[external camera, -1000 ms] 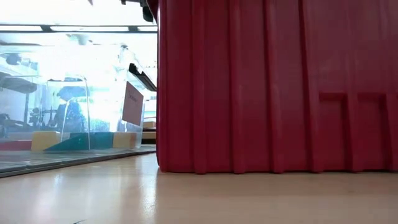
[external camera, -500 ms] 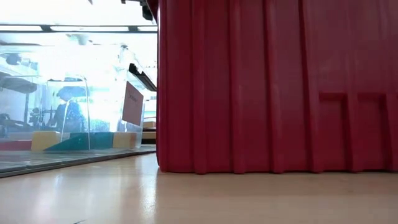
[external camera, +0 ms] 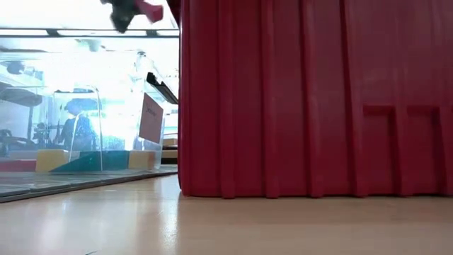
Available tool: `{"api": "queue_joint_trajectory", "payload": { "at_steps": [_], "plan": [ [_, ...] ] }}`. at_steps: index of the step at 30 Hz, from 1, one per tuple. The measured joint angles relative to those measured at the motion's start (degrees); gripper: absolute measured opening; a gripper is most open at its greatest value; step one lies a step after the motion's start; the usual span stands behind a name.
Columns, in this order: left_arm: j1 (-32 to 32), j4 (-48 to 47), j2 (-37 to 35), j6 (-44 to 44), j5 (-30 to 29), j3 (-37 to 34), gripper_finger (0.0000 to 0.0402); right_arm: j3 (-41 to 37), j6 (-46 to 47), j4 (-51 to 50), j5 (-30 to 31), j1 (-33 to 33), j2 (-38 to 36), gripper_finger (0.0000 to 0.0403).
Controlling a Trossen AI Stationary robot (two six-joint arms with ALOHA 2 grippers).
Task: Sort blocks
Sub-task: Remove the top red block from the red bin, then remove the red block from the red bin
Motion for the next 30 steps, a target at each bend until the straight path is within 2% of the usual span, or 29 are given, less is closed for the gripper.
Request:
{"api": "queue_joint_trajectory", "payload": {
  "at_steps": [6, 13, 14, 16, 18, 21, 25, 30],
  "plan": [
    [0.00, -16.08, -4.53, -8.04, 3.86, 0.00, 0.0110, 0.00, -14.09, -13.26, 3.12, -0.99, 0.74, 0.0148],
    [0.01, -28.83, -4.01, -13.31, 3.92, -0.05, 0.0120, -0.14, -35.51, -28.23, 5.85, -1.10, 4.30, 0.0138],
    [0.00, -29.50, -3.48, -13.75, 3.93, -0.03, 0.0132, -0.11, -37.60, -29.40, 6.75, -1.10, 5.12, 0.0136],
    [0.02, -31.33, -2.60, -14.49, 3.90, 0.07, 0.0214, 0.04, -41.95, -31.63, 9.35, -1.07, 6.91, 0.0131],
    [0.02, -31.15, -1.70, -14.73, 3.78, 0.03, 0.0279, -0.03, -44.69, -31.88, 10.20, -1.27, 8.87, 0.0128],
    [0.02, -31.10, -0.36, -16.90, 3.69, 0.02, 0.0342, -0.11, -47.99, -32.09, 10.87, -1.51, 11.44, 0.0124],
    [0.02, -31.12, 1.26, -17.75, 3.73, 0.02, 0.0375, -0.09, -51.33, -32.40, 10.88, -1.82, 15.21, 0.0125],
    [0.02, -31.14, 2.14, -18.84, 3.91, 0.02, 0.0363, -0.10, -54.88, -32.29, 10.86, -2.69, 18.98, 0.0136]
  ]
}}
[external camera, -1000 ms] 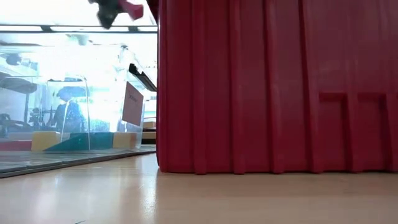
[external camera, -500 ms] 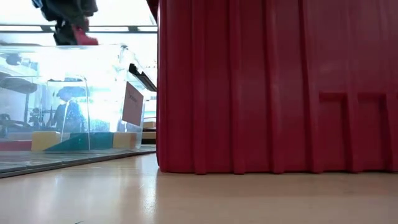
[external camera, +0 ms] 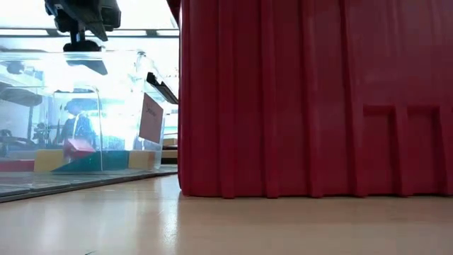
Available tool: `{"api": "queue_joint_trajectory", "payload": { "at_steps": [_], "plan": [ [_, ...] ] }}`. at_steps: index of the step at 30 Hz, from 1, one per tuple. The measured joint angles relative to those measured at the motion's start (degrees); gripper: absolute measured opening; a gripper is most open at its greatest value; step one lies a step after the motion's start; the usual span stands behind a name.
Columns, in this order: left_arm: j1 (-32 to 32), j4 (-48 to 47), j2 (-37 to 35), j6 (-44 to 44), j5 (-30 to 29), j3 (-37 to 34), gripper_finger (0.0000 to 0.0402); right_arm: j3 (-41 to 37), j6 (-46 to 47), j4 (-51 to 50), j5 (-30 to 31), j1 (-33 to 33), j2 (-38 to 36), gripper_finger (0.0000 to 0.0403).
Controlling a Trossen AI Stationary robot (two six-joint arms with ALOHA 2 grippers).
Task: Sort blocks
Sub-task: Remove the red block from the red bin
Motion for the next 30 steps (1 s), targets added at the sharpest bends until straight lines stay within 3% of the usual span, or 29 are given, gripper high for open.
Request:
{"api": "queue_joint_trajectory", "payload": {
  "at_steps": [14, 24, 30],
  "plan": [
    [0.00, 0.11, 0.22, -1.67, 1.41, 0.00, 0.0342, 0.01, -6.25, 2.06, 2.59, -4.44, 4.24, 0.0178],
    [0.00, 0.22, 0.47, -2.39, 1.41, 0.00, 0.0338, 0.01, -6.66, 7.20, 0.88, -6.20, 4.52, 0.0201],
    [0.00, 0.24, 0.55, -3.28, 1.41, 0.00, 0.0336, 0.03, 2.62, 9.64, 1.32, -6.48, 4.94, 0.0191]
  ]
}}
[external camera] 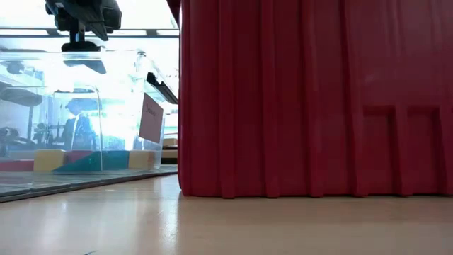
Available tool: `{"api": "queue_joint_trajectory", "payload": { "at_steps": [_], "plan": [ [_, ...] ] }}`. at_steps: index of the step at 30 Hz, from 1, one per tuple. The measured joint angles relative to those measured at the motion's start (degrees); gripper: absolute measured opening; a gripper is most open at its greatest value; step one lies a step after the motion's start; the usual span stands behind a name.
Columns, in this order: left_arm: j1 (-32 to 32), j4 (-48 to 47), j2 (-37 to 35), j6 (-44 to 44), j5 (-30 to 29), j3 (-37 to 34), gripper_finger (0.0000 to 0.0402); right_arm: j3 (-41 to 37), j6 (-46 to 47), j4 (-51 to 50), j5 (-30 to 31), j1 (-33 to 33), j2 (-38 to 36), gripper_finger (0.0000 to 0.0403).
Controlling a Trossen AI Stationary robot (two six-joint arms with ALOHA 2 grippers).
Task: Sort blocks
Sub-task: Remove the red block from the red bin
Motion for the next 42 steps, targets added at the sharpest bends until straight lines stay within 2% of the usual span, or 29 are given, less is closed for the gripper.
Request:
{"api": "queue_joint_trajectory", "payload": {
  "at_steps": [3, 5, 8, 10, 19, 26, 35, 42],
  "plan": [
    [0.00, -0.01, -0.02, -0.78, 0.00, 0.00, 0.0335, 0.00, 6.55, -0.01, -0.88, -0.46, -0.86, 0.0160],
    [0.00, -0.02, -0.02, -0.79, 0.00, 0.00, 0.0335, 0.00, 9.94, -0.04, -3.01, -0.81, -1.25, 0.0122],
    [0.00, -0.02, -0.04, -0.77, 0.00, 0.00, 0.0335, 0.00, 13.41, -0.25, -7.65, -1.41, -1.42, 0.0040],
    [0.00, -0.02, -0.04, -0.73, 0.00, 0.00, 0.0335, 0.00, 15.15, -0.71, -9.22, -1.65, -1.42, 0.0012],
    [0.00, -0.02, -0.04, -0.73, 0.00, 0.00, 0.0324, 0.00, 22.33, -2.43, -9.29, -2.47, -0.18, 0.0001],
    [0.01, -0.04, -0.04, -0.91, -0.02, 0.00, 0.0315, -0.07, 33.02, -2.76, -9.26, -2.37, 1.49, 0.0000],
    [0.00, -0.08, -0.04, -0.99, -0.02, 0.00, 0.0315, -0.07, 35.95, -4.79, -14.82, -2.24, 1.77, 0.0000],
    [0.00, -0.06, -0.04, -0.99, -0.03, 0.00, 0.0316, -0.39, 36.56, -5.33, -13.01, -2.24, 1.85, 0.0000]
  ]
}}
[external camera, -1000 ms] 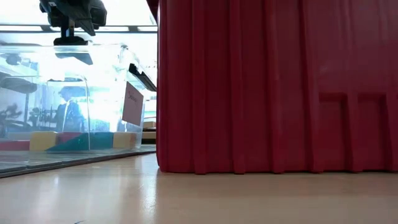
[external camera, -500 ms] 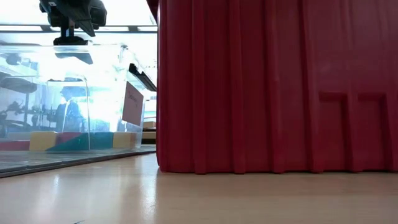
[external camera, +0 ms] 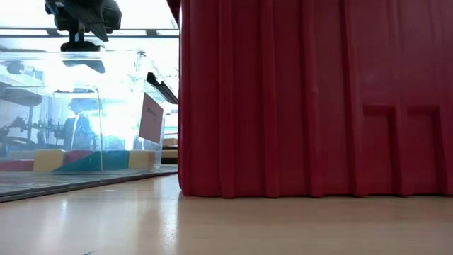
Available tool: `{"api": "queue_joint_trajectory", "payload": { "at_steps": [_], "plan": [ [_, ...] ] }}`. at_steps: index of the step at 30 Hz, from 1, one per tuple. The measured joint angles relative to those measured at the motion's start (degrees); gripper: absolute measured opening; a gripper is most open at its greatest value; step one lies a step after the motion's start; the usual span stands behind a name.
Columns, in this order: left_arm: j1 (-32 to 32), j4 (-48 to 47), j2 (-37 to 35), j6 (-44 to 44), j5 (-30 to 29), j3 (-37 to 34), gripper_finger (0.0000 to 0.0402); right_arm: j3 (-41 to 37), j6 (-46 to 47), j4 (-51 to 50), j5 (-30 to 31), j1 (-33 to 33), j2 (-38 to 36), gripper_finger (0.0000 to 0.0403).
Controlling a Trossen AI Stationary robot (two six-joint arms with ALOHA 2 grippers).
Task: Sort blocks
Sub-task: Remove the red block from the red bin
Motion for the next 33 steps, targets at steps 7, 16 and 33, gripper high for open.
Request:
{"api": "queue_joint_trajectory", "payload": {
  "at_steps": [7, 16, 33],
  "plan": [
    [0.00, 0.02, 0.00, -0.45, -0.02, 0.00, 0.0316, 0.03, 2.51, 0.38, -0.61, -0.03, 3.34, 0.0000],
    [0.01, 0.01, 0.02, -1.29, -0.02, 0.00, 0.0316, 0.35, 4.48, 1.31, -2.96, 0.17, 4.83, 0.0000],
    [0.01, 0.04, 0.17, -0.11, -0.07, 0.00, 0.0316, -0.11, -2.59, -18.58, 12.72, -0.48, -0.53, 0.0000]
  ]
}}
